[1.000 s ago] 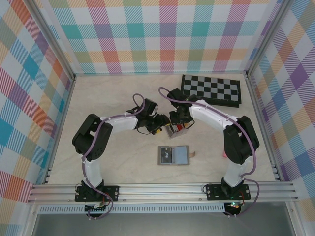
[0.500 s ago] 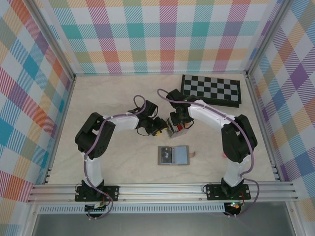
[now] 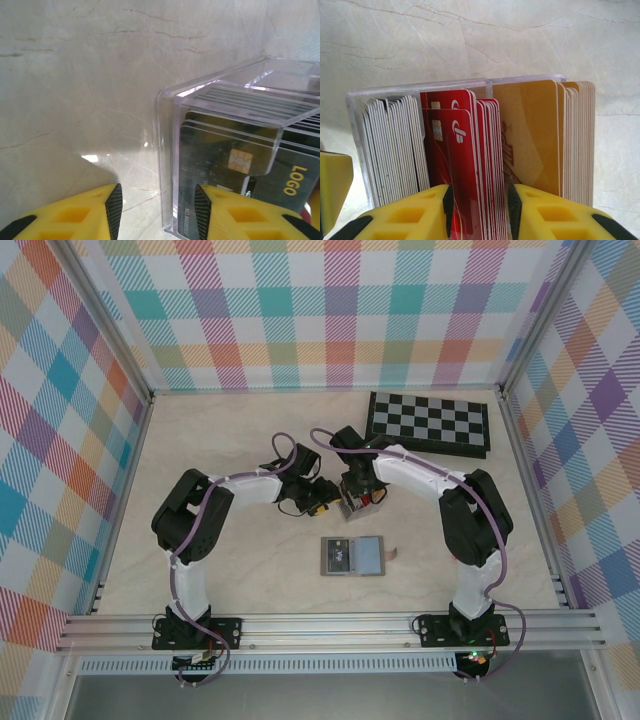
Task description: Put the credit cards into the card holder
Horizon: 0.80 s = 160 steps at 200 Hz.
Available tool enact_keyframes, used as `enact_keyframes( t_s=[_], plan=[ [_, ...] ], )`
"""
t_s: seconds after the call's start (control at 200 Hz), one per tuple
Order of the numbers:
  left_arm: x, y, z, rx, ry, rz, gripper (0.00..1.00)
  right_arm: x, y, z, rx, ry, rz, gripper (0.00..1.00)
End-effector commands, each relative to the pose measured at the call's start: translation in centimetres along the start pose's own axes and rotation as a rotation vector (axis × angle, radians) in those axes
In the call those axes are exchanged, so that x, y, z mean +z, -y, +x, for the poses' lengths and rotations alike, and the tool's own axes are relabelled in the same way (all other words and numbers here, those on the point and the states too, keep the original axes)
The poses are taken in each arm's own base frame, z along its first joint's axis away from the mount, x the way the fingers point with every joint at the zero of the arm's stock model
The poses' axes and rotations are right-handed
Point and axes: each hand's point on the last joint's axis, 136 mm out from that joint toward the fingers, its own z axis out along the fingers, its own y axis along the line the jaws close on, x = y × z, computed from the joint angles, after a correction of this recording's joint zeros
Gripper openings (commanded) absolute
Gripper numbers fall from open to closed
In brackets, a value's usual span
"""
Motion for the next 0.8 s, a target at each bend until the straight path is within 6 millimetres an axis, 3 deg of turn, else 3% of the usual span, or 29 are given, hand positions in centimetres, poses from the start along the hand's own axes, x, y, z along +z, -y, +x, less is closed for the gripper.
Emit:
enact_keyframes(
  t_s=[0.0,0.14,0.375,0.485,0.795],
  plan=[
    [-1.6,1.9,-0.6,0.029,0.040,0.067,0.48,0.1,0.4,0.0,-0.029,-0.011,0.036,0.36],
    [-1.4,2.5,-0.8,0.029,0.040,0.097,0.54,0.0,0.0,0.1,-0.018,-0.009,0.014,0.36],
    [-0.1,2.2,-0.5,-0.004,0.005,0.121,0.56,-0.1,-0.3,-0.1,-0.001,-0.003,-0.010,0.36],
    [0.5,1.1,-0.4,-0.023,-0.004,0.078,0.56,-0.1,-0.4,-0.1,0.001,-0.003,-0.013,0.36],
    [1.5,-2.4,0.4,-0.037,-0.033,-0.064,0.42,-0.6,-0.2,-0.5,-0.009,0.007,-0.003,0.37]
  ],
)
